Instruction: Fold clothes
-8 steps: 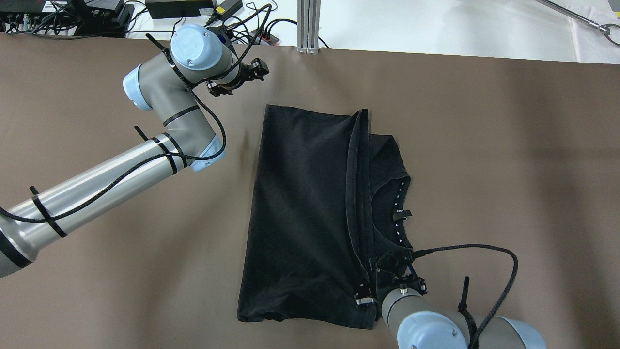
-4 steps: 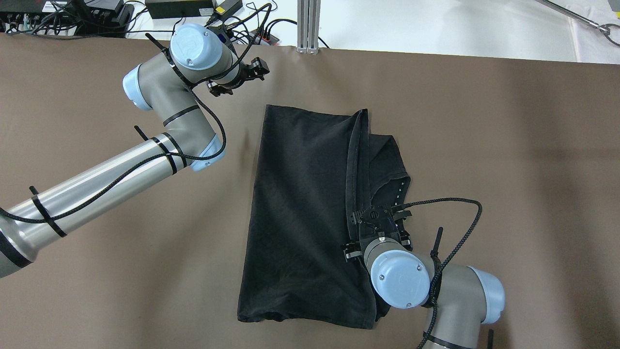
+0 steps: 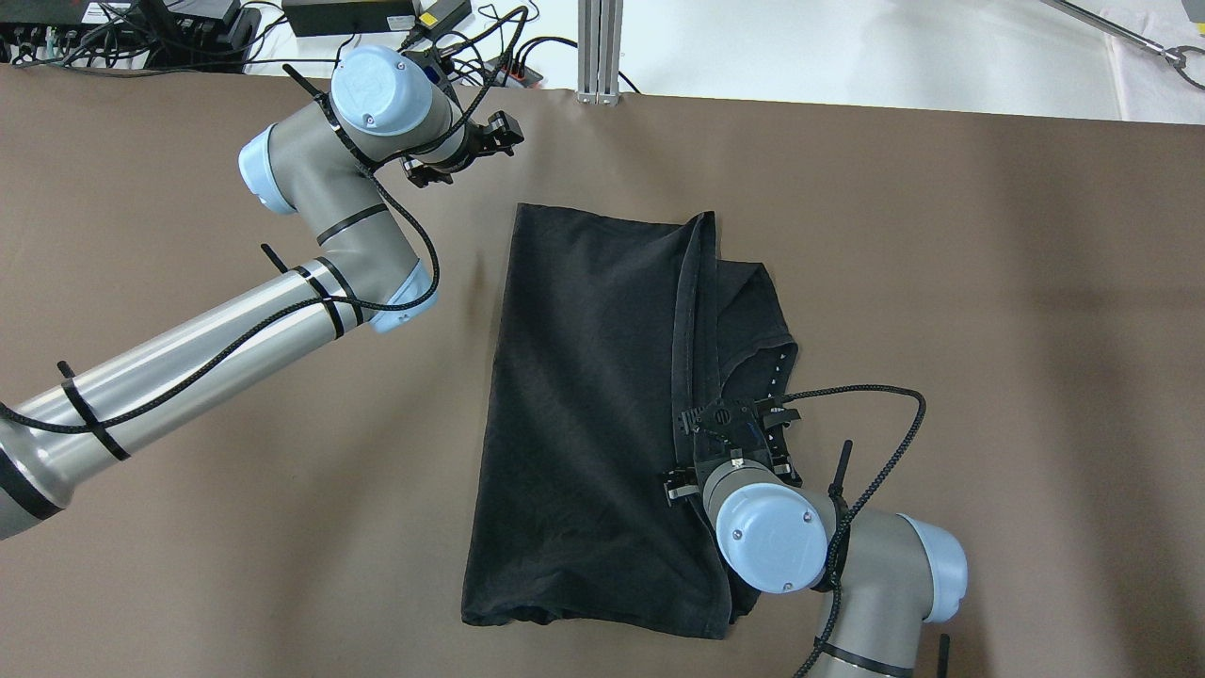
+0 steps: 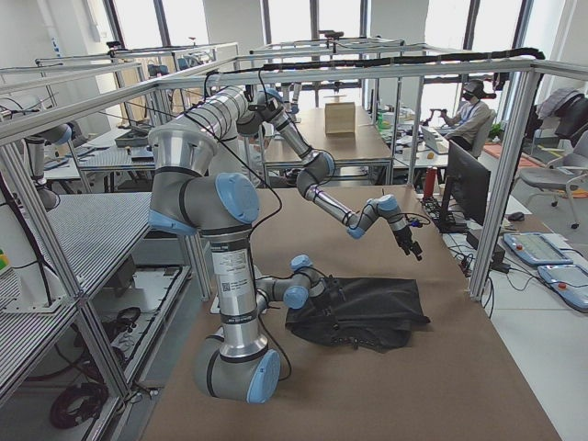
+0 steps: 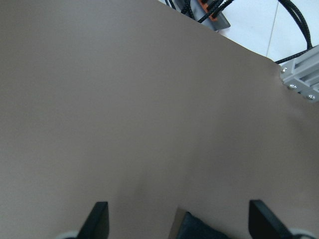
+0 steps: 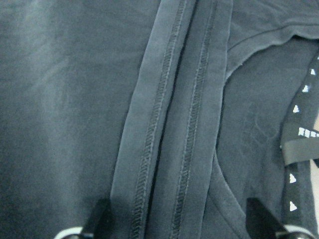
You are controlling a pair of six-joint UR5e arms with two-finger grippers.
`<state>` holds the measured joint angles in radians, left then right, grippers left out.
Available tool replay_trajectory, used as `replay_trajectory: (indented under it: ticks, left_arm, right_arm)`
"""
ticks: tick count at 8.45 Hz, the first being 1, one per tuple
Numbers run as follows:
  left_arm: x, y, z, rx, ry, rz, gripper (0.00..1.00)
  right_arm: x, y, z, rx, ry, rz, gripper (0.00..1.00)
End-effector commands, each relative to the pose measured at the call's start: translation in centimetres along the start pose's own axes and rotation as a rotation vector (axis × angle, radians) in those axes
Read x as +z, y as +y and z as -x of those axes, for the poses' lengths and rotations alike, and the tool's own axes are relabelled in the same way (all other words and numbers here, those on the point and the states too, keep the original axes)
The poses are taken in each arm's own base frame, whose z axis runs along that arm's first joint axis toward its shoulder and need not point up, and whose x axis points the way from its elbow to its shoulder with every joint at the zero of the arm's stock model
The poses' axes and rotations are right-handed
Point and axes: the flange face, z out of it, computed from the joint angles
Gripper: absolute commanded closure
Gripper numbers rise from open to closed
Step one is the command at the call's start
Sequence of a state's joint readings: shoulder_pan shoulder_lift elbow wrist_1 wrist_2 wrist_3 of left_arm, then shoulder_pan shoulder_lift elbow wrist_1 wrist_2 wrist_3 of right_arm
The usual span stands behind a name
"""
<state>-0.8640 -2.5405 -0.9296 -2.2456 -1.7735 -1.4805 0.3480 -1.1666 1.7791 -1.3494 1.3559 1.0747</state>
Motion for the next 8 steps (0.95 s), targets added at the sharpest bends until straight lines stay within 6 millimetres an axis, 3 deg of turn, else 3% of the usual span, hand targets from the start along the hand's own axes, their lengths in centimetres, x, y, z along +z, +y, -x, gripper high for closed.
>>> replay_trajectory:
  ticks: [1, 2, 4, 8]
  left_arm:
    - [0.2, 0.5, -0.1, 0.002, 0.000, 0.005, 0.00]
    - [0.3, 0.9, -0.3, 0.004, 0.000, 0.003, 0.00]
    - [0.4, 1.1, -0.3, -0.002, 0.000, -0.002, 0.00]
    - [0.1, 1.1, -0.4, -0.005, 0.006, -0.004, 0.00]
  right_arm:
    - [-0.2, -0.8, 0.1, 0.009, -0.010, 0.003, 0.05]
    - [-0.6, -1.7, 1.5, 0.021, -0.023, -0.005, 0.05]
    - [0.2, -1.2, 1.0, 0.006, -0.011, 0.003, 0.05]
    - [1.1, 0.6, -1.7, 0.003, -0.028, 0.013, 0.05]
